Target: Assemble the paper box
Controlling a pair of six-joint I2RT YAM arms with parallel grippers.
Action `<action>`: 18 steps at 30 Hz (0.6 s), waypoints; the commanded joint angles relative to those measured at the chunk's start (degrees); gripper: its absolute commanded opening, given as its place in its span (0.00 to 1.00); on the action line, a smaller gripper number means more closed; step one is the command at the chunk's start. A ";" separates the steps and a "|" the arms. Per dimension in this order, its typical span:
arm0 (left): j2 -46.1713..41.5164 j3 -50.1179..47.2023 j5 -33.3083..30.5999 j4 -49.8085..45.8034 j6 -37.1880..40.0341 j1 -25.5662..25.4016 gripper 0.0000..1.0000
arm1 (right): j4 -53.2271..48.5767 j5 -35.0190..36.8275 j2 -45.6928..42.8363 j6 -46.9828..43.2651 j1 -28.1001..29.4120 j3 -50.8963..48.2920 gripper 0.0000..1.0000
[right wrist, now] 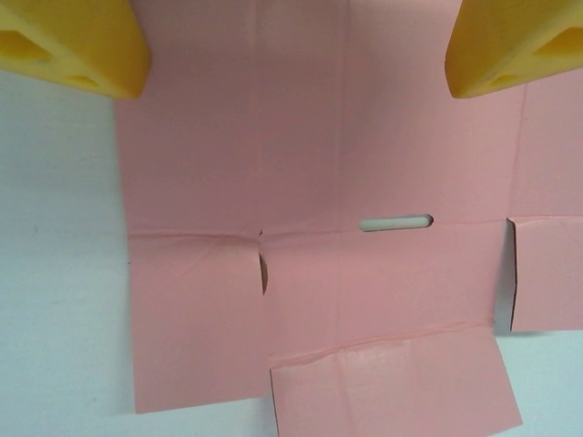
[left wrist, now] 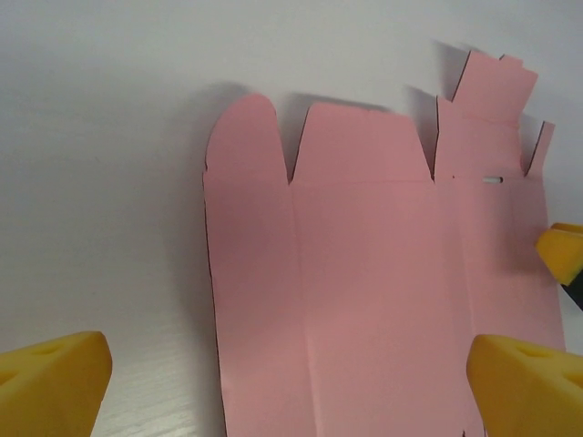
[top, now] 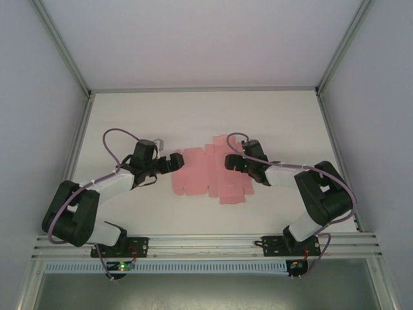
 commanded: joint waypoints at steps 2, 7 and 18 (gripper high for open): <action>1.22 -1.43 4.13 4.11 -2.73 -0.77 1.00 | -5.56 -2.65 4.31 2.86 -0.59 -3.42 0.87; 2.97 -1.44 6.89 5.37 -3.65 -1.01 1.00 | -4.98 -3.00 4.99 3.24 -0.56 -4.15 0.87; 6.10 -2.51 12.76 13.88 -6.32 -2.52 1.00 | -2.66 -4.25 5.81 4.62 -0.74 -6.10 0.87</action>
